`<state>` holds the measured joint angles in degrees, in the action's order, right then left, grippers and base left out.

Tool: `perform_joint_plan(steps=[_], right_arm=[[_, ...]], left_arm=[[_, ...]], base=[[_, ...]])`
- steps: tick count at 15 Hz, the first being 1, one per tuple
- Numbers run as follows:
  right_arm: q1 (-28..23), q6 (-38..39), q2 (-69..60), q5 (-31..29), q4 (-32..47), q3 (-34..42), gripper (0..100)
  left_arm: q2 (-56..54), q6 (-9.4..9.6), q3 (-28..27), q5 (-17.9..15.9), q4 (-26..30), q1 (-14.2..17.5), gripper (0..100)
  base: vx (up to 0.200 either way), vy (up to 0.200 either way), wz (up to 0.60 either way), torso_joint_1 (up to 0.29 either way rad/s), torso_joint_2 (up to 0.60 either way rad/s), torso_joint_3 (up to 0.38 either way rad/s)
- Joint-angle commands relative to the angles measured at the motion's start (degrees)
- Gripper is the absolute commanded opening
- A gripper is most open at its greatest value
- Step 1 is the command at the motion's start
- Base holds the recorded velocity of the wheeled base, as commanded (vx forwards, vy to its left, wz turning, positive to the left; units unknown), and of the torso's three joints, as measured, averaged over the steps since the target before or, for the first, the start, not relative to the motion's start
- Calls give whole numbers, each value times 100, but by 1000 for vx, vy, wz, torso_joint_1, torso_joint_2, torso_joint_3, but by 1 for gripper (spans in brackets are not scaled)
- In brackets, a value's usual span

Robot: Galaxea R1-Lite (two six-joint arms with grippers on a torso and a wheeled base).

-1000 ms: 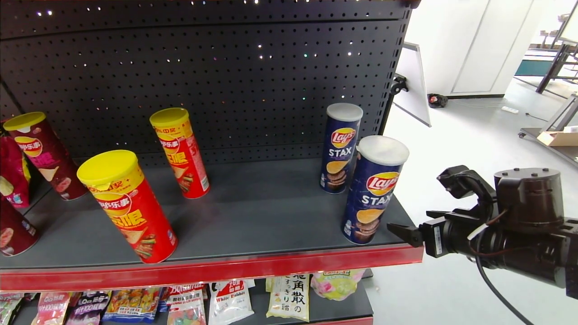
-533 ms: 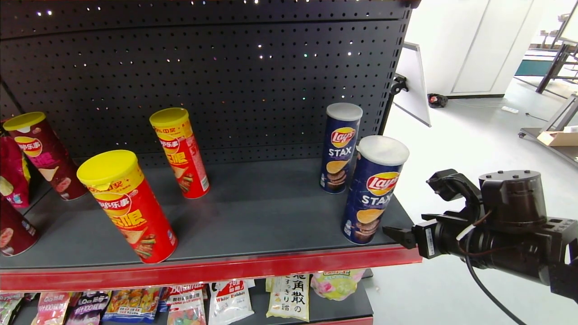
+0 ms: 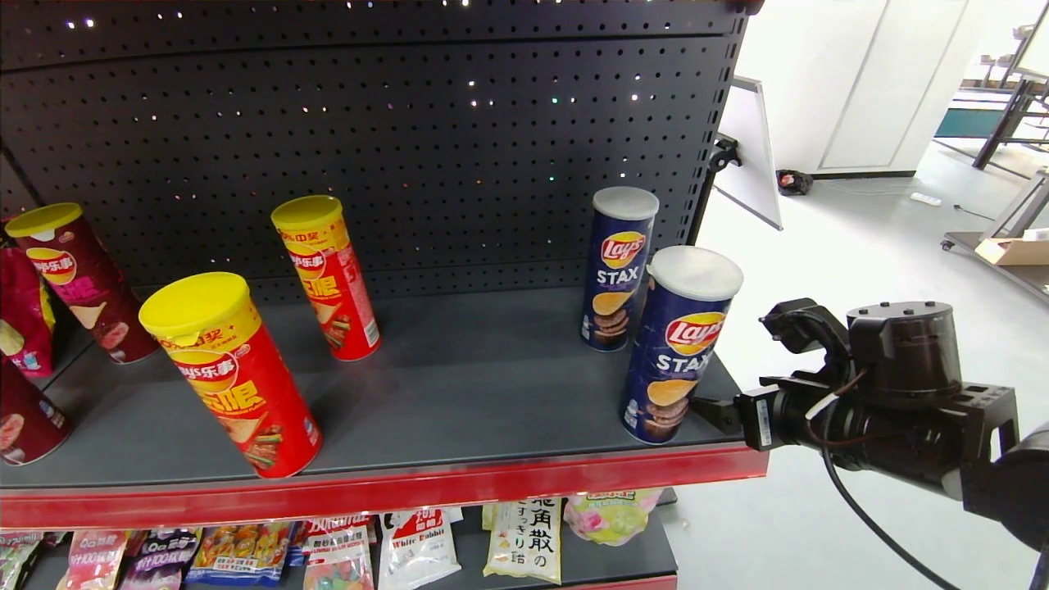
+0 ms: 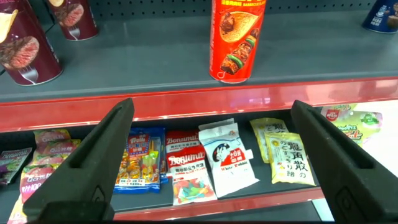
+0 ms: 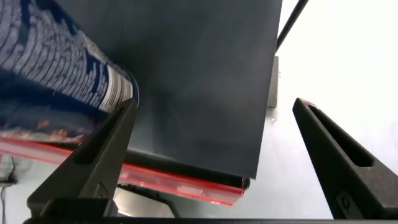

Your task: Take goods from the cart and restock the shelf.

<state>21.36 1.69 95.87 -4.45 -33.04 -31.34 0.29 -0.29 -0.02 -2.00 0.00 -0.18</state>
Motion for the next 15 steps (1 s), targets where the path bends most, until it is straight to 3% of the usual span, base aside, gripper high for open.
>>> perform_joint_plan(steps=[1, 15], right_arm=[[18, -11, 72, 6, -1, -12, 100], [228, -11, 125, -3, -1, -118, 100]], left_arm=[[6, -6, 2, -2, 0, 1, 100], [6, -6, 2, -2, 0, 1, 100]], base=[[0, 0, 0, 0, 0, 0], [0, 0, 0, 0, 0, 0]])
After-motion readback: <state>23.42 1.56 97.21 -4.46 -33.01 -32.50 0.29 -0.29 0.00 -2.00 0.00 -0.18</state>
